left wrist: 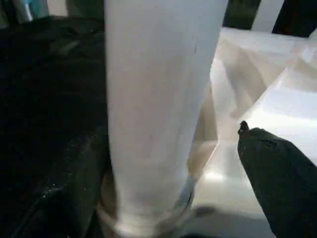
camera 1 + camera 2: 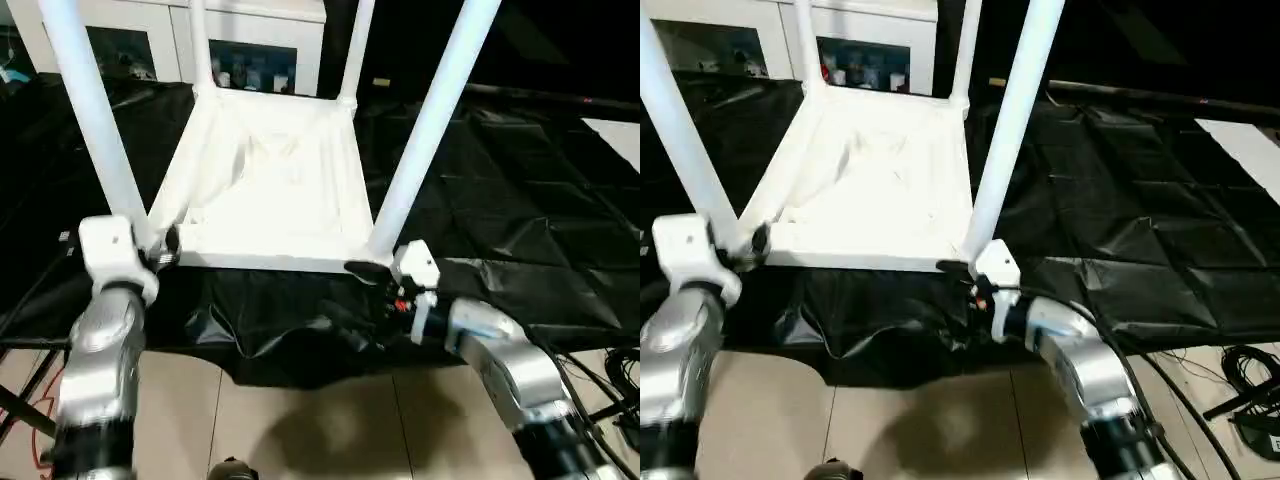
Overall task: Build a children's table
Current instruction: Rotate leg to tighten, then flip table
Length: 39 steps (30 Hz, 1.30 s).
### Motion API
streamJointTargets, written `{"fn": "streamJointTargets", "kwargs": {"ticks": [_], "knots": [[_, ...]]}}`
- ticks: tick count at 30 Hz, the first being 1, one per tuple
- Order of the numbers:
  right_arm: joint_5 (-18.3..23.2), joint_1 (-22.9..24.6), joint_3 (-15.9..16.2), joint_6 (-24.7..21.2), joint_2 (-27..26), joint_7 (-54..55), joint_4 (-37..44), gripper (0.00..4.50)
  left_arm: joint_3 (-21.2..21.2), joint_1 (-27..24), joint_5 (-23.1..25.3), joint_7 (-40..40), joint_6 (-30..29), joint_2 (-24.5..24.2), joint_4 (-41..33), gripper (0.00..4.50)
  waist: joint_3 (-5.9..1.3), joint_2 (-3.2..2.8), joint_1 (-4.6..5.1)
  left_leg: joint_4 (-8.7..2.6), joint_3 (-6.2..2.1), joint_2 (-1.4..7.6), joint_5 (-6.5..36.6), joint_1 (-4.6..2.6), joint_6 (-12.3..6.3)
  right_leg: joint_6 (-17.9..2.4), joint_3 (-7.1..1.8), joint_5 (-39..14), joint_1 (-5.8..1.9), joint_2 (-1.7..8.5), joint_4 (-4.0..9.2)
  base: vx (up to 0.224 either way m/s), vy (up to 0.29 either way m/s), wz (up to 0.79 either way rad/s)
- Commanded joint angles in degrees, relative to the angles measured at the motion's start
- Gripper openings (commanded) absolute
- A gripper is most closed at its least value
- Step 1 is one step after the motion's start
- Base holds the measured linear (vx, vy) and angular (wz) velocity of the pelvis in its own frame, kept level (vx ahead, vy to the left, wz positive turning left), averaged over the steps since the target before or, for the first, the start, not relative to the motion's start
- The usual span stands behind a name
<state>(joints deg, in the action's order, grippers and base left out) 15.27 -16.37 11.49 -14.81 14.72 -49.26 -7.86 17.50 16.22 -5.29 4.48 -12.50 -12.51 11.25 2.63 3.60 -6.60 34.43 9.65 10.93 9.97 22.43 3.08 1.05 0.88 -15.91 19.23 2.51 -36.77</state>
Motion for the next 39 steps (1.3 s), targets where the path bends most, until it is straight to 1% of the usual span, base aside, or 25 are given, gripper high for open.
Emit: {"fn": "streamJointTargets", "kwargs": {"ticks": [1,2,4,5,6,8,10,11,12,13,17,18,19,20,21,22,23,26,28,29,31,32,34,37,39], "knots": [[-0.4,-0.6,-0.1,0.6,0.3,-0.4,-0.6,4.5,-0.3,0.8,-0.3,-0.6,0.2,0.0,0.9,4.46,-2.95,-1.06,-0.02,-4.85,-1.37,2.79,11.1,-2.11,1.8,-9.6,-1.75,5.8,-0.27,5.12,4.22,0.0,0.0,0.0],[-0.3,-1.0,0.1,1.0,0.1,-1.1,-1.2,4.5,-0.1,1.5,-0.7,-0.4,0.2,0.0,1.7,4.2,-2.95,-1.2,-0.02,-4.84,-1.39,2.81,10.9,-2.02,1.82,-9.6,-1.77,6.4,-0.31,5.16,4.14,0.0,0.0,0.0],[-0.6,-1.7,0.7,1.5,-0.1,-2.2,-2.3,4.5,0.1,2.6,-1.1,-0.3,0.3,-0.1,3.1,4.12,-3.03,-1.08,0.06,-4.72,-1.31,2.67,10.7,-2.01,1.69,-9.8,-1.8,6.8,-0.33,5.14,4.16,0.0,0.0,0.0],[-0.8,-2.2,1.1,1.9,-0.2,-2.6,-3.2,4.5,0.2,3.0,-0.7,-0.9,0.3,-0.3,4.1,3.99,-3.08,-1.36,-0.02,-4.66,-1.32,2.7,10.4,-2.03,1.66,-10.0,-1.81,7.5,-0.31,5.2,4.09,0.0,0.0,0.0],[-0.8,-2.4,1.1,2.0,-0.3,-2.6,-3.5,4.5,0.4,3.1,-0.7,-1.1,0.3,-0.3,4.2,3.99,-3.08,-1.36,-0.02,-4.66,-1.32,2.7,10.4,-2.03,1.66,-10.0,-1.81,7.5,-0.31,5.2,4.09,0.0,0.0,0.0],[-0.7,-3.2,1.4,2.4,-0.7,-3.0,-4.8,4.5,0.7,3.5,-0.5,-1.7,0.7,-0.5,5.2,3.73,-3.16,-1.23,-0.02,-4.59,-1.37,2.77,9.4,-1.99,1.43,-10.3,-1.69,9.9,-0.43,5.1,3.85,0.0,0.0,0.0],[-0.9,-3.6,1.6,2.8,-1.0,-3.1,-5.3,4.5,0.8,3.7,-0.6,-1.8,1.0,-0.6,5.6,3.7,-3.15,-1.21,0.01,-4.58,-1.31,2.7,9.2,-1.94,1.26,-10.3,-1.72,10.5,-0.44,5.08,3.84,0.0,0.0,0.0],[-1.1,-4.2,1.7,3.9,-1.5,-2.9,-6.1,4.5,1.0,3.9,-0.9,-1.9,1.0,-0.7,6.0,3.66,-3.19,-1.06,-0.03,-4.56,-1.29,2.76,9.3,-2.0,1.23,-10.4,-1.69,10.2,-0.43,5.17,3.78,0.0,0.0,0.0],[-1.3,-4.4,1.6,4.5,-1.7,-2.8,-6.5,4.5,1.1,4.0,-1.0,-2.0,1.0,-0.7,6.2,3.42,-3.19,-1.06,-0.03,-4.56,-1.29,2.76,9.3,-2.0,1.23,-10.4,-1.69,10.2,-0.43,5.17,3.78,0.0,0.0,0.0],[-0.6,-4.8,1.6,4.4,-2.4,-3.7,-7.1,4.5,1.9,4.4,-1.7,-2.3,1.0,-0.4,6.7,3.33,-3.13,-1.18,-0.02,-4.62,-1.28,2.82,9.8,-2.02,1.4,-10.5,-1.73,9.3,-0.35,5.19,3.89,0.0,0.0,0.0],[0.3,-5.1,1.8,3.9,-2.7,-5.2,-7.6,4.5,1.7,4.4,-2.3,-1.4,0.7,-0.4,6.7,3.21,-3.03,-1.13,-0.13,-4.83,-1.33,2.92,10.5,-2.05,1.36,-10.6,-1.71,8.5,-0.3,5.2,3.96,0.0,0.0,0.0],[0.3,-5.3,1.8,4.0,-2.7,-5.4,-7.8,4.5,1.5,4.3,-2.6,-1.1,0.5,-0.3,6.4,2.93,-2.99,-0.82,-0.07,-4.89,-1.31,2.93,10.6,-1.99,1.37,-10.5,-1.71,8.1,-0.37,5.21,4.0,0.0,0.0,0.0],[0.4,-5.4,1.9,4.0,-2.7,-5.6,-8.0,4.5,1.3,4.2,-2.9,-0.9,0.3,-0.1,6.1,2.88,-3.0,-0.65,-0.13,-4.87,-1.26,2.91,10.6,-1.99,1.3,-10.5,-1.71,7.8,-0.4,5.27,4.02,0.0,0.0,0.0],[0.4,-5.8,2.0,4.3,-2.9,-5.9,-8.6,4.5,1.2,4.0,-3.4,-0.5,0.0,0.2,5.7,2.84,-3.02,-0.9,-0.2,-4.82,-1.24,2.91,10.5,-2.06,1.27,-10.6,-1.75,7.5,-0.3,5.36,4.03,0.0,0.0,0.0],[0.4,-5.8,2.0,4.3,-2.9,-5.9,-8.6,4.5,1.2,4.0,-3.5,-0.5,0.0,0.2,5.6,2.84,-3.02,-0.93,-0.15,-4.84,-1.25,2.96,10.5,-2.06,1.28,-10.7,-1.75,7.3,-0.26,5.36,4.04,0.0,0.0,0.0],[0.4,-5.8,2.0,4.3,-2.9,-5.9,-8.6,4.5,1.2,4.0,-3.5,-0.5,0.0,0.2,5.6,2.73,-2.99,-0.92,-0.18,-4.84,-1.22,2.95,10.6,-2.08,1.3,-10.7,-1.76,7.1,-0.24,5.34,4.09,0.0,0.0,0.0],[0.4,-5.9,2.0,4.4,-3.0,-6.0,-8.8,4.5,1.2,4.0,-3.8,-0.2,-0.1,0.3,5.5,2.51,-2.98,-0.9,-0.26,-4.89,-1.25,2.96,10.4,-2.01,1.32,-10.5,-1.76,7.1,-0.29,5.35,4.06,0.0,0.0,0.0],[0.3,-6.2,1.7,4.8,-3.4,-6.4,-9.5,4.5,1.8,3.8,-6.4,0.4,-2.2,1.9,3.7,2.43,-3.0,-0.84,-0.31,-4.86,-1.28,3.01,10.1,-2.02,1.29,-10.4,-1.75,7.7,-0.23,5.32,3.95,0.0,0.0,0.0],[0.3,-6.2,1.6,4.9,-3.5,-6.4,-9.5,4.5,2.1,3.8,-7.3,0.3,-2.9,2.3,3.2,2.32,-3.23,-0.92,-0.43,-4.62,-1.23,2.97,8.3,-1.95,1.03,-10.5,-1.71,10.4,-0.35,5.31,3.69,0.0,0.0,0.0],[0.3,-6.1,1.6,5.0,-3.6,-6.3,-9.4,4.5,2.5,3.9,-8.2,0.1,-3.8,2.8,2.7,2.31,-3.57,-0.81,-0.64,-4.13,-1.11,2.82,5.2,-1.81,0.2,-10.5,-1.69,15.1,-0.49,5.15,3.23,0.0,0.0,0.0],[0.3,-5.9,1.4,5.4,-3.8,-5.9,-9.5,4.5,4.2,4.3,-11.3,-1.0,-6.1,4.6,1.6,2.31,-3.56,-0.94,-0.82,-3.94,-0.98,2.66,3.5,-1.63,-0.48,-10.6,-1.58,18.5,-0.32,4.9,2.98,0.0,0.0,0.0],[0.3,-5.8,1.2,5.4,-3.9,-5.8,-9.6,4.5,5.2,4.7,-12.9,-1.7,-7.1,5.6,1.3,2.31,-3.58,-0.86,-0.85,-3.91,-0.95,2.69,3.7,-1.64,-0.47,-10.6,-1.55,18.8,-0.4,4.92,2.94,0.0,0.0,0.0],[0.3,-5.7,1.0,5.2,-4.0,-5.2,-9.6,4.5,6.6,5.2,-15.2,-2.9,-8.9,7.0,0.6,2.31,-3.42,-0.66,-1.18,-3.91,-0.8,2.66,5.1,-1.68,-0.56,-11.0,-1.61,17.2,-0.35,5.05,3.11,0.0,0.0,0.0],[-0.4,-5.5,0.2,4.7,-4.3,-2.8,-9.8,4.5,7.9,6.2,-18.2,-4.0,-11.7,9.4,-1.5,2.31,-3.22,-0.65,-1.3,-4.12,-0.76,2.77,6.1,-1.63,-0.29,-11.6,-1.67,13.5,-0.32,5.17,3.37,0.0,0.0,0.0],[-0.5,-5.7,-0.5,3.3,-4.6,-1.1,-10.6,4.5,7.7,6.4,-18.9,-4.3,-13.3,10.5,-2.9,2.31,-3.12,-0.68,-1.34,-4.14,-0.69,2.73,6.5,-1.67,-0.05,-11.7,-1.73,11.9,-0.22,5.16,3.52,0.0,0.0,0.0]]}}
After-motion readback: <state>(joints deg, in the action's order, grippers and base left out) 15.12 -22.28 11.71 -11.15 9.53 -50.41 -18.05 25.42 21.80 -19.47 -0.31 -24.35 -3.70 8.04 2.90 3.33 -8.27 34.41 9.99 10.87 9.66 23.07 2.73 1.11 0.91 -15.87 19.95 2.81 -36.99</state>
